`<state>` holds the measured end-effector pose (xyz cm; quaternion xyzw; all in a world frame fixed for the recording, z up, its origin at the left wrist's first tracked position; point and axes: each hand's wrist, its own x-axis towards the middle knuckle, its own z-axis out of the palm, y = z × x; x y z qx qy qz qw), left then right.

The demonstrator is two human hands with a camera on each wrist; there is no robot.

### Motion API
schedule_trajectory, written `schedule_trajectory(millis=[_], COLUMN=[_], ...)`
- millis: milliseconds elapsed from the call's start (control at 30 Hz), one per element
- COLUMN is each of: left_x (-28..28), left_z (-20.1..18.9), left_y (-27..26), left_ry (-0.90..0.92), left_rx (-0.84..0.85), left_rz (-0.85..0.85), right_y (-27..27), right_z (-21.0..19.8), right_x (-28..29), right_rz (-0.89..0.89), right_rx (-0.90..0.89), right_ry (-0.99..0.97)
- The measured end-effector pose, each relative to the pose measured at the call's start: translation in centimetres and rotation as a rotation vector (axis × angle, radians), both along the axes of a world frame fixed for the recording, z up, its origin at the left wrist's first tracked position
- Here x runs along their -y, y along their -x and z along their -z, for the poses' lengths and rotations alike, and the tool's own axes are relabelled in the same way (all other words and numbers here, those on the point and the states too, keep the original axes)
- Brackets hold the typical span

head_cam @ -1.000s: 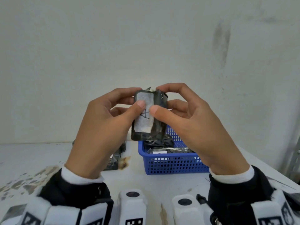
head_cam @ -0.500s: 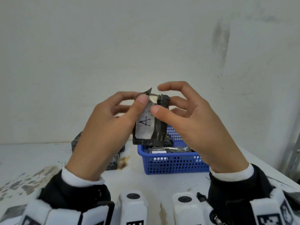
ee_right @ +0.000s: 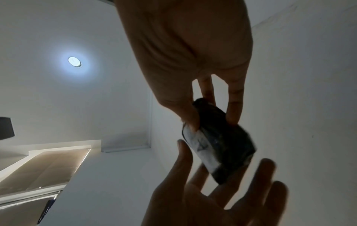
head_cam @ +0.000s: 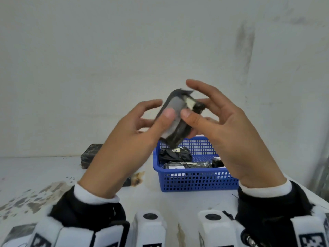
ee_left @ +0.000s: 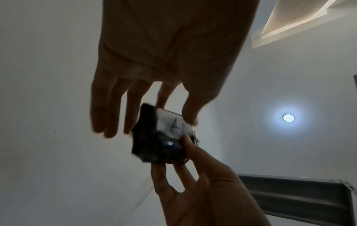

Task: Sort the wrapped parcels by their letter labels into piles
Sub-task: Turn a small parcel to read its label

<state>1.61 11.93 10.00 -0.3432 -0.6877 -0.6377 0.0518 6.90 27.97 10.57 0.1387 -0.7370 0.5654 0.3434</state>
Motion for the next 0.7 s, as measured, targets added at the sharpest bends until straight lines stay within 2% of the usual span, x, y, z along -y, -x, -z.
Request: schedule_trajectory(millis=[67,133,267,433,700], left_x=[-0.06,-0.15,0.11,0.46,0.4], left_z=[0.14,0.08,-0.29,-0.58,-0.35], left_y=[0.09,0.0,-0.02,-0.17,-0.07], left_ry=[0.0,-0.11,-0.27,-0.274,-0.251], left_rx=[0.044,0.06,0.018,0.018,-0.009], left_rz=[0.002,0.007,-0.062,-0.039,-0.099], right_y=[-0.05,-0.18,-0.63,-0.74,-0.43], right_z=[-0.02,-0.08,-0.21,-0.26,-0.1], right_x=[-0.02,-0.01,-0.22,-0.07,-0.07], right_rz=[-0.049,-0.1,-0.064,-0.058,-0.044], right_rx=[-0.001,0.016,0.092,0.1,0.118], right_ry=[0.068,0.081,-0.027,-0.042,-0.061])
